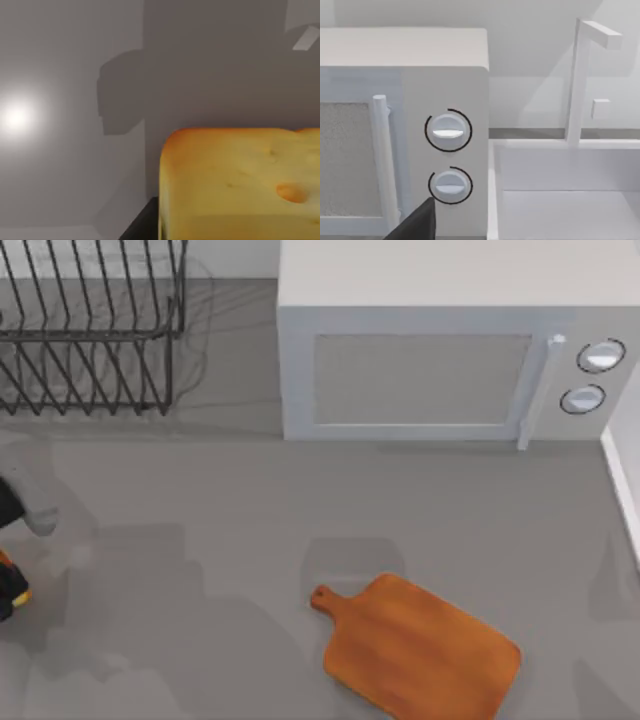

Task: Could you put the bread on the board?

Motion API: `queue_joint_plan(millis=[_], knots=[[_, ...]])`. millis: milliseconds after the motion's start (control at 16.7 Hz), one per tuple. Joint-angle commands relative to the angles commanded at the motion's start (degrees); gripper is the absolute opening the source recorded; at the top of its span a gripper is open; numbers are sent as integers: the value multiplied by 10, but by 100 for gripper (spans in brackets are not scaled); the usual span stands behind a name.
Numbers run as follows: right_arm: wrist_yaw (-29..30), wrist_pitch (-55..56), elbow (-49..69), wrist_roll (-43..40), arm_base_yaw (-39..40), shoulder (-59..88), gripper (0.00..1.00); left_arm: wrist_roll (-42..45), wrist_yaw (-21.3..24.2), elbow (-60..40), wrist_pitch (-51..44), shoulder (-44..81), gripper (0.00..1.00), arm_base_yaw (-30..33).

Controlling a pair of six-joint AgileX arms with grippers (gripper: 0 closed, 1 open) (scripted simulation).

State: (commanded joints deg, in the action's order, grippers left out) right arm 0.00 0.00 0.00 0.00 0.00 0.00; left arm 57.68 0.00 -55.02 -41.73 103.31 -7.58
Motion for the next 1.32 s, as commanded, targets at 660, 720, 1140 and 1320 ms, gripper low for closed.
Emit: queue_joint_plan(millis=[660,720,1140,1320], knots=[[0,0,0,0,0,0,100,2,0,-27,-39,-13,0,2],[0,0,0,0,0,0,100,3,0,-40,-60,-20,0,2],[0,0,0,0,0,0,100,-1,0,-136,-219,-81,0,3],[0,0,0,0,0,0,100,-3,0,-145,-232,-88,0,3]])
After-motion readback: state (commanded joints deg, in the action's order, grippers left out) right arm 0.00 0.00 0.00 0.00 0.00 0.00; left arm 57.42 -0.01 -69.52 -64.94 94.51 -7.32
